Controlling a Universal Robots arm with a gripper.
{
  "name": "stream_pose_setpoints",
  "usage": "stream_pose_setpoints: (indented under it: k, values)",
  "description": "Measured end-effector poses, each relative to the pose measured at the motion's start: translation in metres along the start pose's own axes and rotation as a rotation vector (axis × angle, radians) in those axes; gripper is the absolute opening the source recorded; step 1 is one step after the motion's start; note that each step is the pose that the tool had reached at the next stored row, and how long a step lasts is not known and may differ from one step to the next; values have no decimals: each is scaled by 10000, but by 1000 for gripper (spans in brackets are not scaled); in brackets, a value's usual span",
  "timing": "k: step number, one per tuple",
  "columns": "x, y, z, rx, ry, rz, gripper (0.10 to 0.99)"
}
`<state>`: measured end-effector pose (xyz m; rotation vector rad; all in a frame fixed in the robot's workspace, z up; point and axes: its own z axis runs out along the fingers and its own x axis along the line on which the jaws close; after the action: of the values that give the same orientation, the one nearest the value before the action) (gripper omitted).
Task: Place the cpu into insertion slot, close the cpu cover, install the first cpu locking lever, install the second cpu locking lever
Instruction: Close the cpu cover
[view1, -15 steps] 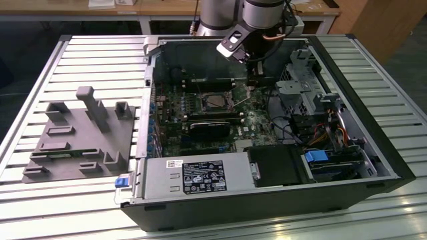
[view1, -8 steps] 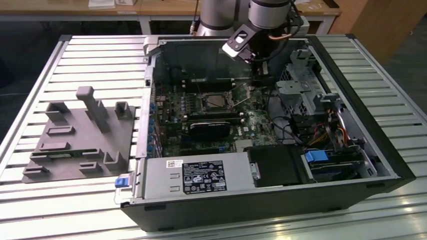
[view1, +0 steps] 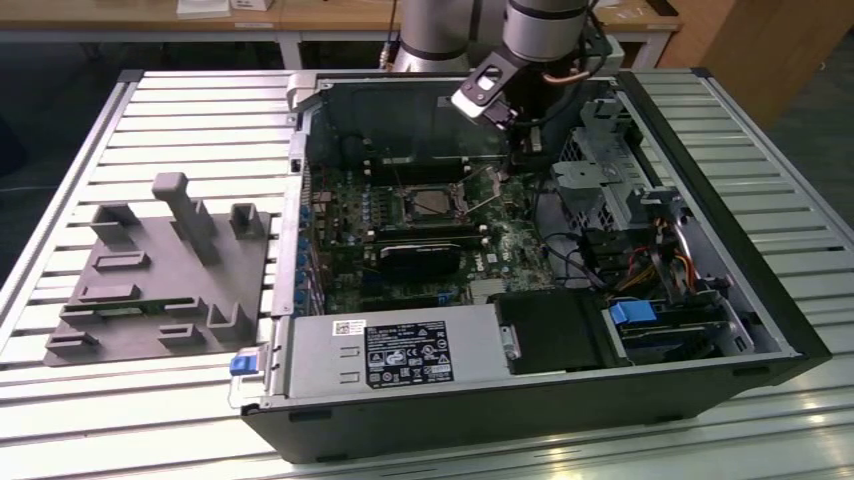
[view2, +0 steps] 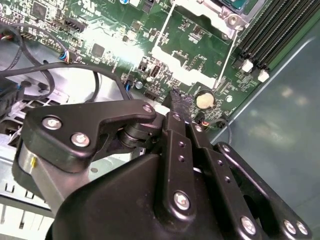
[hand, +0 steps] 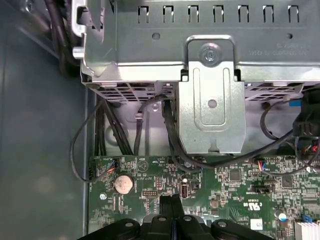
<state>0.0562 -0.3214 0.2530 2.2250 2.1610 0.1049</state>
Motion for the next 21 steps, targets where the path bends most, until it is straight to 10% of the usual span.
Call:
stream_pose_setpoints:
  k: [17,21]
  values:
    - [-3,19,162,30,-2,1,106]
    - [-3,25,165,397,-13,8,106]
